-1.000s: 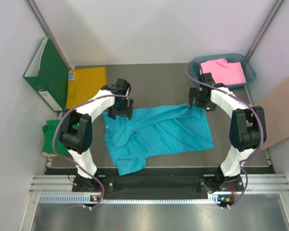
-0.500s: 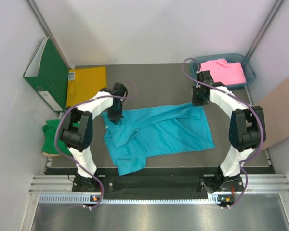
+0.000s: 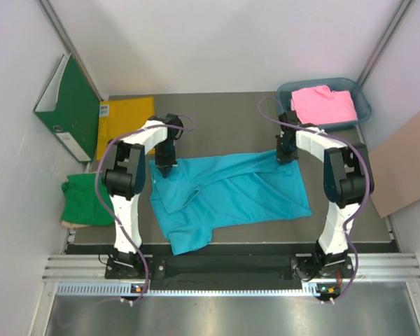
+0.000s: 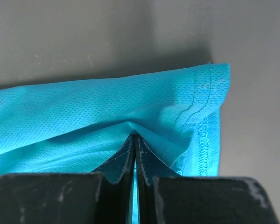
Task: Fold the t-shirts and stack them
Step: Fold the flattened tshirt in 1/3 of the way, then grap the side of the flattened tshirt closest away from the robot with both arms, then fold the other side of the tshirt into a rectangle
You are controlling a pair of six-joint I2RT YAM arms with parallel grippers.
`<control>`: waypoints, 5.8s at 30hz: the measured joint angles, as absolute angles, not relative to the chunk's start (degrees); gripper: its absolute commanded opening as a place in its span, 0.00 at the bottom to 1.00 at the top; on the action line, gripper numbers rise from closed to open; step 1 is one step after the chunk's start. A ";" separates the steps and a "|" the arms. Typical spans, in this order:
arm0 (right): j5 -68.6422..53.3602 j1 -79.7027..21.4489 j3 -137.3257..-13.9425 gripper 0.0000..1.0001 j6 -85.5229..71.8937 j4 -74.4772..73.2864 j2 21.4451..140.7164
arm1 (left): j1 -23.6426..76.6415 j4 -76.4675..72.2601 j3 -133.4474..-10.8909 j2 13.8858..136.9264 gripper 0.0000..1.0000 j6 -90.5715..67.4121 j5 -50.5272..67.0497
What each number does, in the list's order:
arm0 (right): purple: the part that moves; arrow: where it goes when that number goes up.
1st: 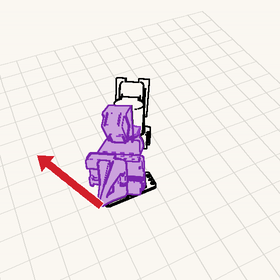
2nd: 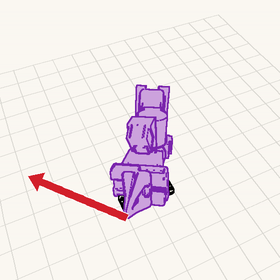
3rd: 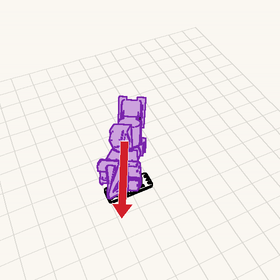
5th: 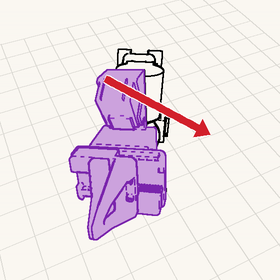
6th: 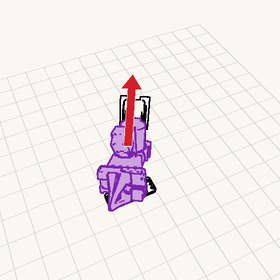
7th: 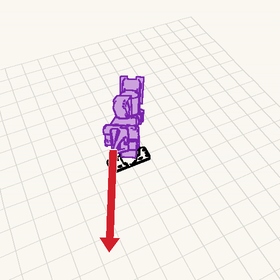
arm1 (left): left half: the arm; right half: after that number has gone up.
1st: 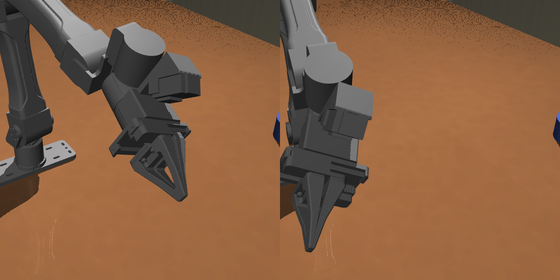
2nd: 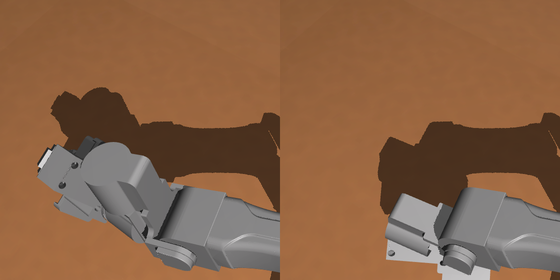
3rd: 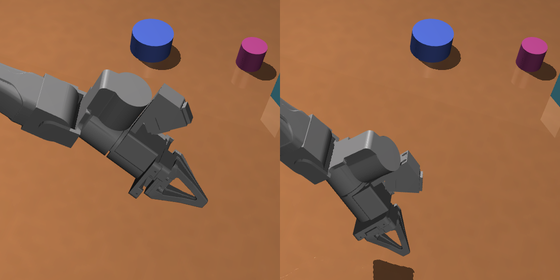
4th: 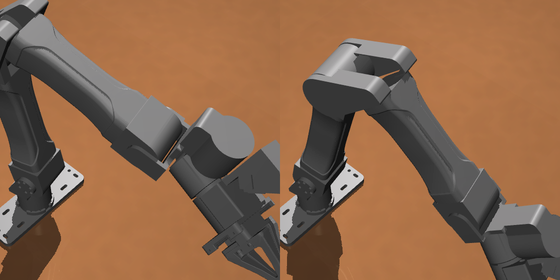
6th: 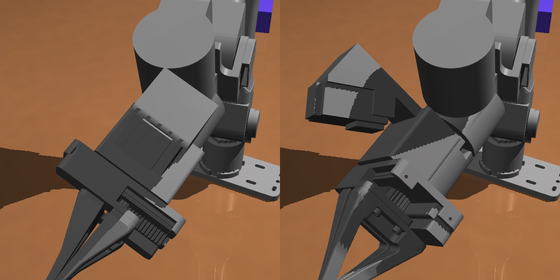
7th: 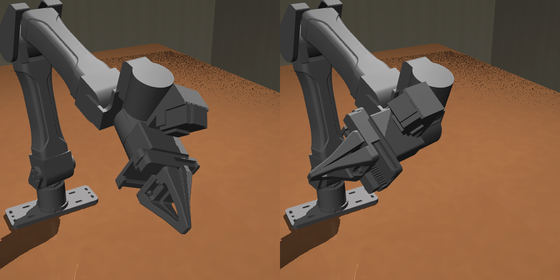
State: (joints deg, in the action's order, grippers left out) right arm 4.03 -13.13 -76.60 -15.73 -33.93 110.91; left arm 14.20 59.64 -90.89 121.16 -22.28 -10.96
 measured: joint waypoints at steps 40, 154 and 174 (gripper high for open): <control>7.92 -7.09 -52.97 0.87 -29.87 -39.72 80.05 | 19.16 47.16 -75.59 85.45 0.98 -18.33 0.47; -13.47 0.78 -68.55 0.92 -25.87 -28.58 98.85 | 25.47 65.28 -117.01 128.92 0.99 -23.55 -41.12; -19.33 -3.01 -70.26 0.07 -26.57 -28.62 104.71 | 25.54 62.59 -92.95 120.05 0.99 -27.83 -36.91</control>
State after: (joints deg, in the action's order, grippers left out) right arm -19.33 -3.01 -70.26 -26.57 -28.62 104.71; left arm 25.54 62.59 -92.95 120.05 -27.83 -36.91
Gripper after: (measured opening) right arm 0.103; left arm 0.987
